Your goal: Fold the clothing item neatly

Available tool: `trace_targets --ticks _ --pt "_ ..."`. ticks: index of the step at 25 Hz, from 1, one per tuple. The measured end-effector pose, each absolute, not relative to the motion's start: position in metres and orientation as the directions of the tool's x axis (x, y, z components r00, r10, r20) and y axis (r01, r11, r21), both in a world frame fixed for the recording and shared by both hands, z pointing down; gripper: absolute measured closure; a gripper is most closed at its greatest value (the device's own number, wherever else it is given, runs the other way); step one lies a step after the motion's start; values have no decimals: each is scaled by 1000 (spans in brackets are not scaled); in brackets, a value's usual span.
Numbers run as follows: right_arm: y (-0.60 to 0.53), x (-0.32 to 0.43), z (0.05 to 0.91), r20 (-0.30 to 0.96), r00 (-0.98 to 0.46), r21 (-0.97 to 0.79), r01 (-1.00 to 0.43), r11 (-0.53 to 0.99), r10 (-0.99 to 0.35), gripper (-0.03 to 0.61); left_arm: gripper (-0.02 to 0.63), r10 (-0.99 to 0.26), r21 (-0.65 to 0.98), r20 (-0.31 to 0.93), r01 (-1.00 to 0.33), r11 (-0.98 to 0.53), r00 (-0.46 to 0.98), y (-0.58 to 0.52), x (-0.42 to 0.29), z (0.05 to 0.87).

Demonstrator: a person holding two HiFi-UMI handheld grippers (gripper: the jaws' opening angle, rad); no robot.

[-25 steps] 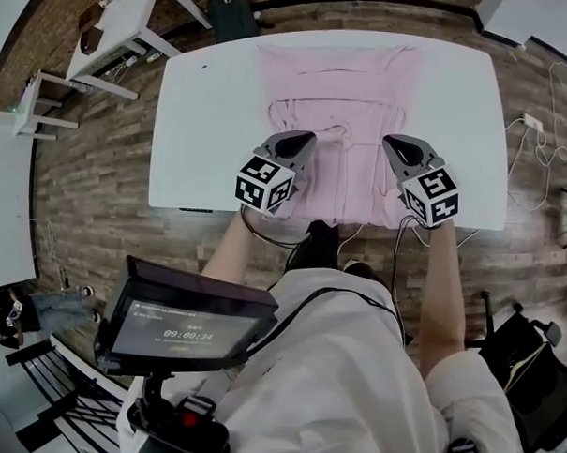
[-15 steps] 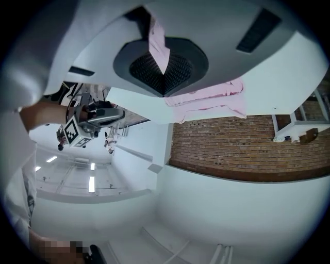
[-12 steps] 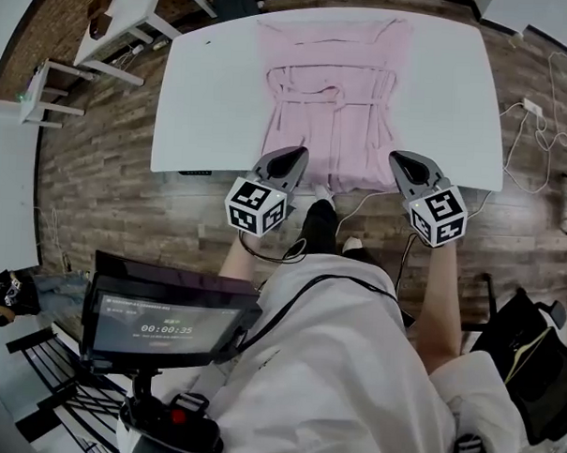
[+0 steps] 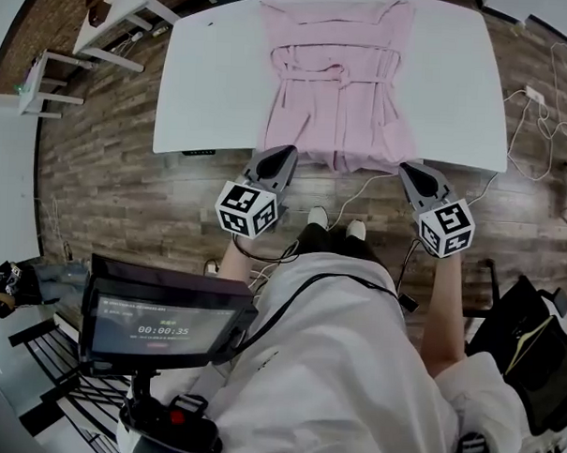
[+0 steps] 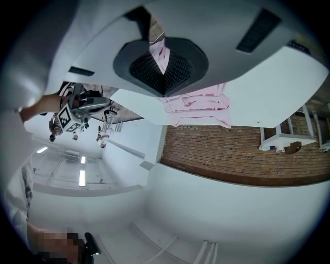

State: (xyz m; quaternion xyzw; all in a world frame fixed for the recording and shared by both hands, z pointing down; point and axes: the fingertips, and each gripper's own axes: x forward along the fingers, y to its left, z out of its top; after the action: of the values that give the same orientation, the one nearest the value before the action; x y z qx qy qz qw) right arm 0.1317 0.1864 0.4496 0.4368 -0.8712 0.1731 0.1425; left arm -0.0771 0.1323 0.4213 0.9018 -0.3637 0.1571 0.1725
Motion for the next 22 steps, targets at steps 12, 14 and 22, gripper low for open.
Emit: trace_targets --ticks 12,14,22 --pt "220 111 474 458 -502 -156 -858 490 -733 574 611 -589 201 517 -757 -622 622 155 -164 486" --pt "224 111 481 470 -472 -146 -875 461 -746 574 611 -581 188 542 -761 -620 608 157 -181 505" --pt "245 113 506 505 -374 -83 -918 387 -778 574 611 -578 135 586 -772 -621 567 161 -222 556"
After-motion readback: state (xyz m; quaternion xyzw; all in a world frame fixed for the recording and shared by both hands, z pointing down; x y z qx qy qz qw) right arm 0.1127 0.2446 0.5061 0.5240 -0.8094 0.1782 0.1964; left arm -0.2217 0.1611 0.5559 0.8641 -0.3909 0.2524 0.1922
